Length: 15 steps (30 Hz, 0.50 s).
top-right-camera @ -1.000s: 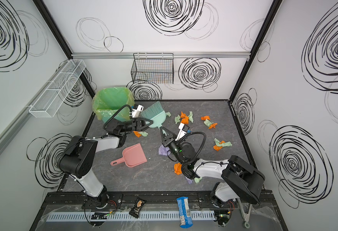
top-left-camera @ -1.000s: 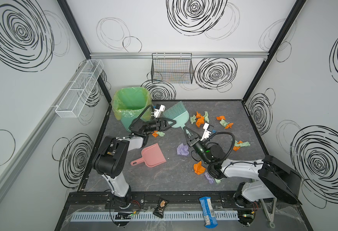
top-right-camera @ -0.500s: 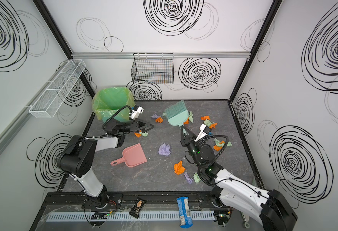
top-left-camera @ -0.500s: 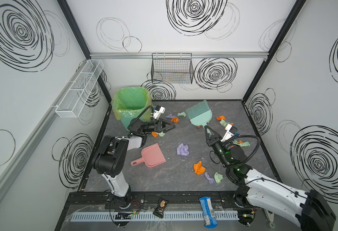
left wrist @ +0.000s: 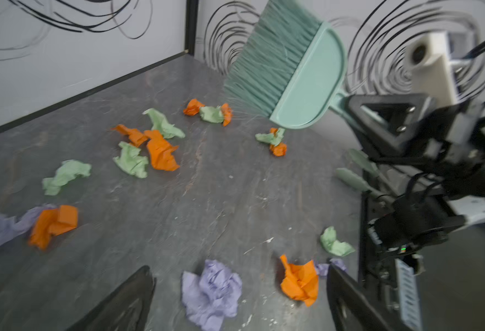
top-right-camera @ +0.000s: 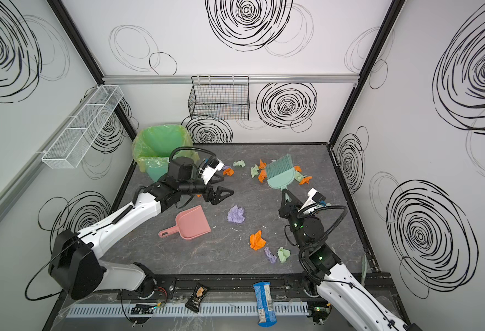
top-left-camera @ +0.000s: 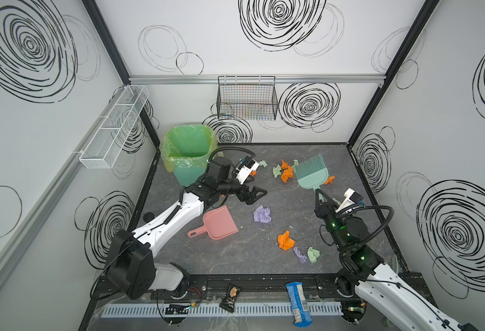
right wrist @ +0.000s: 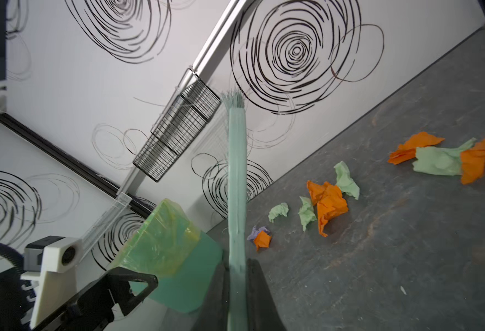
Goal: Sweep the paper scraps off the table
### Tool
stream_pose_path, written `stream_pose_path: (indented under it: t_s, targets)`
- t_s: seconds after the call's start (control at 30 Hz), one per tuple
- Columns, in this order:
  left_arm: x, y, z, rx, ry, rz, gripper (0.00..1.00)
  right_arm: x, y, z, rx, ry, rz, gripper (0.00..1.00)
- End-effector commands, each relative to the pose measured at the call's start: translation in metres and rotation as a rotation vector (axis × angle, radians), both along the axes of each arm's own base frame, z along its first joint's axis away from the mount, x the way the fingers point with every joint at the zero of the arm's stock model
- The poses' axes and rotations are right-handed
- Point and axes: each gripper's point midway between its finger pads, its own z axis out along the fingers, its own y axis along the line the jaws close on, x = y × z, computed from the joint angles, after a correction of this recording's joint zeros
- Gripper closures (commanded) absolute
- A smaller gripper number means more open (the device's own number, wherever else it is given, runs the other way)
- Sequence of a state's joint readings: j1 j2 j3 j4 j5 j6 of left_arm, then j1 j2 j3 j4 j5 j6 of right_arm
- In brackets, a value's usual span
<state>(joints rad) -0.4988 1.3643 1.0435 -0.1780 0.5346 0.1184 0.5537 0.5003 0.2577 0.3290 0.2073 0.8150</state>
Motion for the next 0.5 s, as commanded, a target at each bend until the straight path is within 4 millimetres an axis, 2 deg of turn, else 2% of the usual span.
stream_pose_path:
  t_s: [0.0,0.1,0.17,0.33,0.47]
  targets:
    - [0.003,0.048,-0.024,0.290,-0.200,0.062,0.04,0.002,0.007,-0.002,-0.105,0.048,0.038,1.00]
    - [-0.005,0.078,-0.025,0.391,-0.297,0.082,0.04,0.005,0.012,-0.008,-0.164,0.072,0.060,1.00]
    - [-0.012,0.101,-0.034,0.465,-0.314,0.080,0.04,0.006,0.013,-0.014,-0.191,0.085,0.069,1.00]
    - [-0.041,0.165,-0.078,0.661,-0.253,0.001,0.04,0.008,0.014,-0.033,-0.227,0.127,0.092,1.00]
    - [-0.055,0.211,-0.111,0.724,-0.213,-0.004,0.02,0.009,0.014,-0.041,-0.241,0.144,0.099,1.00]
